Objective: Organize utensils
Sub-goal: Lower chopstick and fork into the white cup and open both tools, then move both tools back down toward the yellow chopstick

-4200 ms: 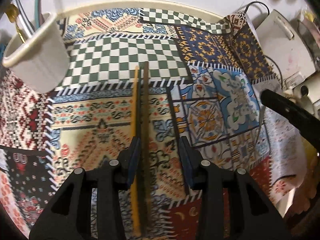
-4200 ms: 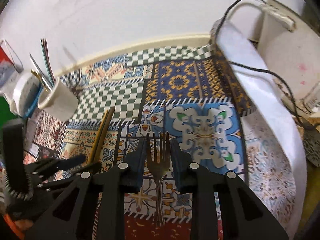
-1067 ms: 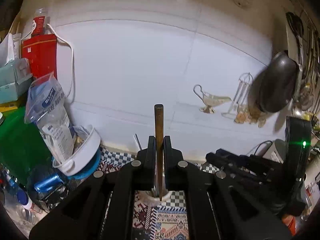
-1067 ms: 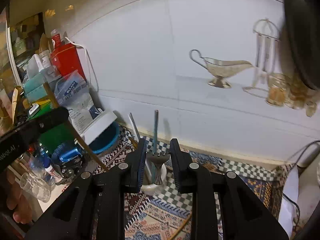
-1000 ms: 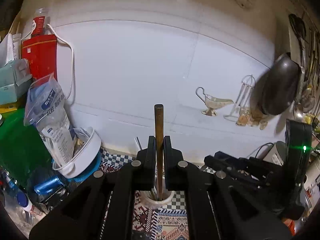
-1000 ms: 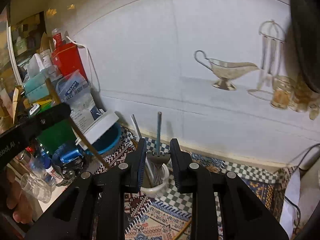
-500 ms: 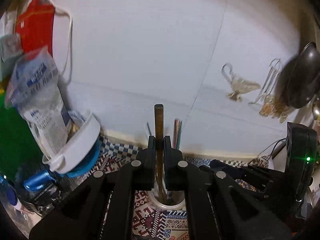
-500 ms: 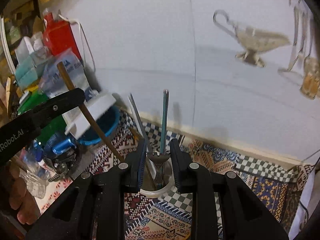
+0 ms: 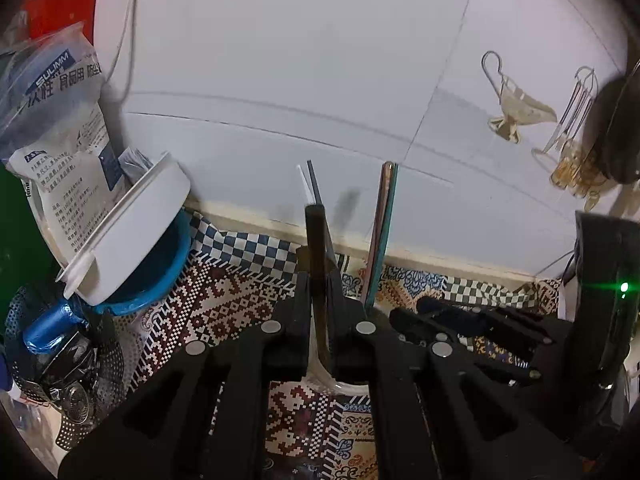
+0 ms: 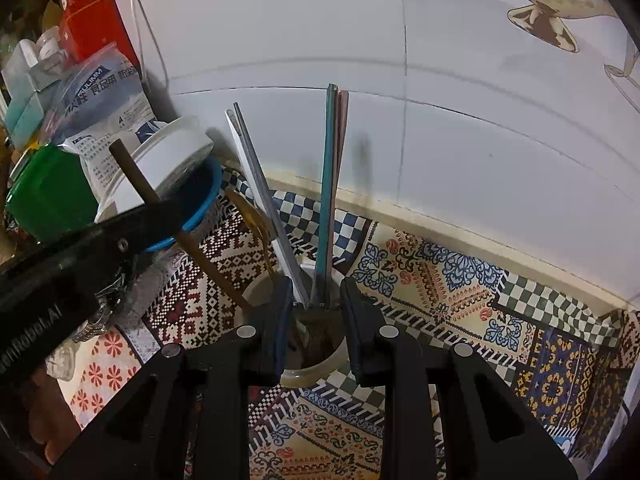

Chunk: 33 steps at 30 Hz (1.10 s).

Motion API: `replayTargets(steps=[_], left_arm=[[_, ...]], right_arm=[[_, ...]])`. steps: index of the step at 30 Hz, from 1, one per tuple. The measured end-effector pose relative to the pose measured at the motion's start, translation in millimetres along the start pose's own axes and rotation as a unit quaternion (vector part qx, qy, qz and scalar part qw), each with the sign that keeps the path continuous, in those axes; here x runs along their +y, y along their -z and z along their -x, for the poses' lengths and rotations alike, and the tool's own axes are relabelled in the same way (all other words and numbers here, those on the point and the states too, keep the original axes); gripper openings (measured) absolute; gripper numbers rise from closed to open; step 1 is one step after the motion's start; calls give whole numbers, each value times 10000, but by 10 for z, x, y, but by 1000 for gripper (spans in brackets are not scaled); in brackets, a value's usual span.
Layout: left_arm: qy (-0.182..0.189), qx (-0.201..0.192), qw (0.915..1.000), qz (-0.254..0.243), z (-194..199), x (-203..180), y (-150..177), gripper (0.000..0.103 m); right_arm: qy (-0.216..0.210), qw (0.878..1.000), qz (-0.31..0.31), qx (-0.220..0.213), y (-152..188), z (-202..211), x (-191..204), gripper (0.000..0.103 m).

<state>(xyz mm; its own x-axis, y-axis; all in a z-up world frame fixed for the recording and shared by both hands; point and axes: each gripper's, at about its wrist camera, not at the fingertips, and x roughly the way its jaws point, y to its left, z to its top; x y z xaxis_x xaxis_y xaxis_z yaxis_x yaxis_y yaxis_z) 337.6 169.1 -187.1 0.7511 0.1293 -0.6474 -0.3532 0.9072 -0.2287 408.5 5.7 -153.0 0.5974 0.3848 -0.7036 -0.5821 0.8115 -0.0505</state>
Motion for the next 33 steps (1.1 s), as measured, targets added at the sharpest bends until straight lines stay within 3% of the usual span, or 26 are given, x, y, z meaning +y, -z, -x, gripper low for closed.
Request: replayTargets(steps=[4,9,20,25,33], left_arm=[[-82,-19,9999,-61,50,-22,-5,5],[-79,-101,9998,-135,211,-86,-26,9],[65,-524,9981,-329,831,-271,-8,26],[116,-657,9961,-582,1100,-440,107,39],[261,-410,9956,-806,1125,-616,396,51]], right_arm=[[34,10000,32,71,-13,20,-7,23],[-8,10000,-20,-14,7,166,-22,33],[171,9983,-46,-557,145,793,-17,42],[300,9973,-101,-661,293,992,-59,43],[472,9965,-483,-492,698,1111,-221,44]])
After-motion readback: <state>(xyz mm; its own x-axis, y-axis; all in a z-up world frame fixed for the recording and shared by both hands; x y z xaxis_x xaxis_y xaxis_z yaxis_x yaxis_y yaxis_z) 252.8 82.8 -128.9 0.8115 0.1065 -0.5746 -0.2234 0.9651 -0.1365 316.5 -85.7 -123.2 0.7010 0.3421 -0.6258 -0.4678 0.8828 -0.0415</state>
